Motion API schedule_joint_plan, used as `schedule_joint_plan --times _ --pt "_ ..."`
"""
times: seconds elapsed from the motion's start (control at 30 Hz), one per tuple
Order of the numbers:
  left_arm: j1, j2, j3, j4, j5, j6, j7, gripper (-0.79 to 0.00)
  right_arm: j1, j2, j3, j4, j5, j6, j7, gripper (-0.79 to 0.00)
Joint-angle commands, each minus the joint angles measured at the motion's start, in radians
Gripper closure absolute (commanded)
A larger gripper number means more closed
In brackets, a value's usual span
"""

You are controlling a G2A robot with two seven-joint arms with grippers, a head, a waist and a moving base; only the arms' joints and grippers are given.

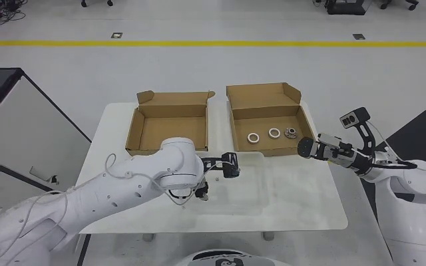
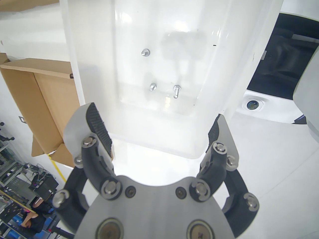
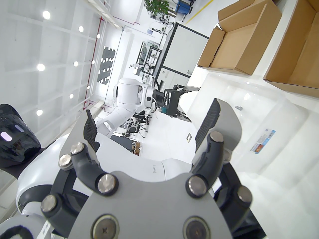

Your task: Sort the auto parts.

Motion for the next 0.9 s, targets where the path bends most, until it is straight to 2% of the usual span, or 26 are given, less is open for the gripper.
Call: schedule_joint_plan --times 0.0,0.1,0.13,0.2,0.43,0.63,0.73,0.87 --pt "-0.016 -0.002 0.020 0.009 -0.011 -0.001 0.001 -0.785 0.000 0.000 0.000 0.000 0.000 0.000 0.000 -0.785" --pt "-0.032 -0.007 0.037 0.024 -0.032 -0.017 0.017 -0.767 0.000 0.000 0.000 0.000 0.000 0.000 0.000 -0.785" --pt "-0.035 -0.008 0.038 0.033 -0.040 -0.023 0.023 -0.683 0.000 0.000 0.000 0.000 0.000 0.000 0.000 -0.785" --pt "-0.042 -0.011 0.045 0.046 -0.039 -0.022 0.022 -0.693 0.000 0.000 0.000 0.000 0.000 0.000 0.000 -0.785" --pt "-0.064 -0.024 0.100 0.085 -0.064 -0.014 0.014 -0.560 0.000 0.000 0.000 0.000 0.000 0.000 0.000 -0.785" --pt "-0.077 -0.036 0.136 0.112 -0.102 -0.013 0.013 -0.526 0.000 0.000 0.000 0.000 0.000 0.000 0.000 -0.785" --pt "-0.081 -0.042 0.154 0.123 -0.112 -0.016 0.016 -0.443 0.000 0.000 0.000 0.000 0.000 0.000 0.000 -0.785" --pt "-0.089 -0.052 0.174 0.142 -0.123 -0.025 0.025 -0.462 0.000 0.000 0.000 0.000 0.000 0.000 0.000 -0.785"
